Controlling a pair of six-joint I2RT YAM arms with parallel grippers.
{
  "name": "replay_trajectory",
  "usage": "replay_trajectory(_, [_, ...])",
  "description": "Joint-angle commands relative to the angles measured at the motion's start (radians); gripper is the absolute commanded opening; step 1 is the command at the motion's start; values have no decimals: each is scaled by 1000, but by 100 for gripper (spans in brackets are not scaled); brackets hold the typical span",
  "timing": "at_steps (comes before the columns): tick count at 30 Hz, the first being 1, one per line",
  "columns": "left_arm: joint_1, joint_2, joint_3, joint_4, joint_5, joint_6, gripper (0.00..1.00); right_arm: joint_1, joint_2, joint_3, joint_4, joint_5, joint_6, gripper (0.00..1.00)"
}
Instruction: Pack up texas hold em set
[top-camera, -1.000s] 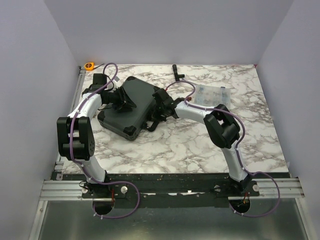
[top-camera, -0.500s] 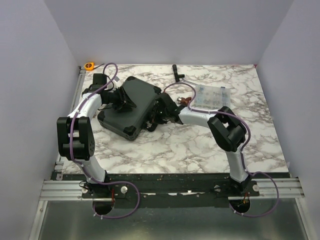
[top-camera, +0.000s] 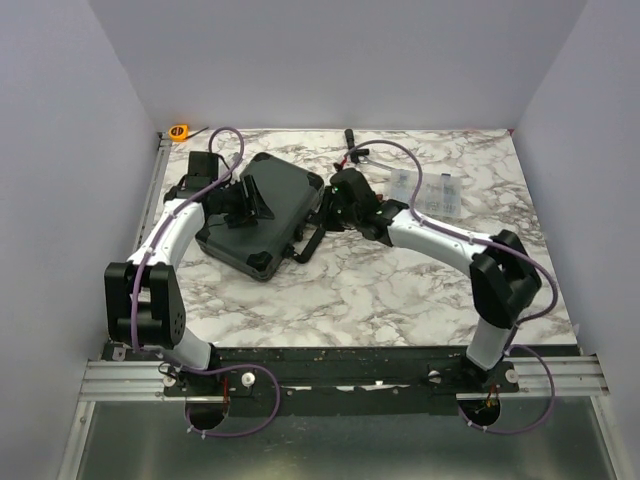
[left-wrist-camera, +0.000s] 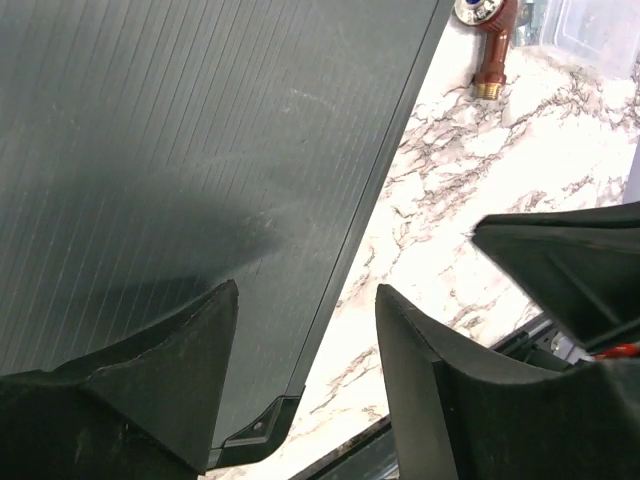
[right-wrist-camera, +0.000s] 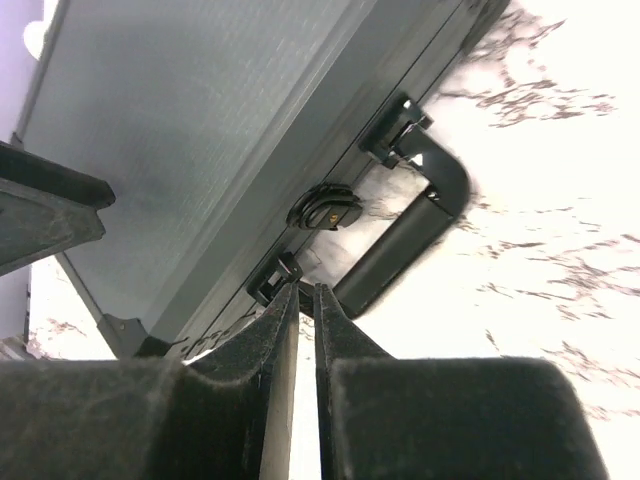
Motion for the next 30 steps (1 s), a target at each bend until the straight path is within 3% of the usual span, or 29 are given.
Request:
replay_trajectory(1, [-12,-73,-25,52,-60,50,58,-23,-104,-69,-59,97,-58,15])
replay_trajectory(7, [-37,-182,-77,150,-50,68,65,-68,-270,-204,-67,127,-68,18])
replay_trajectory(11, [-55,-316,-154,266,-58,73,75,-83,-423,-277,-106,169,-102,36])
replay_trajectory(17, [-86,-505,-240,381,-98,100,80,-87,-683,-324,-224,272,-159,65])
replay_trajectory(25, [-116,-803,-279,449,-235,117,89,-87,-965,-303,-379,548,-191,99])
replay_trajectory(30, [-115,-941,-228,424,-337,127,96,-88,-1041,-269,-395,687,-205,100])
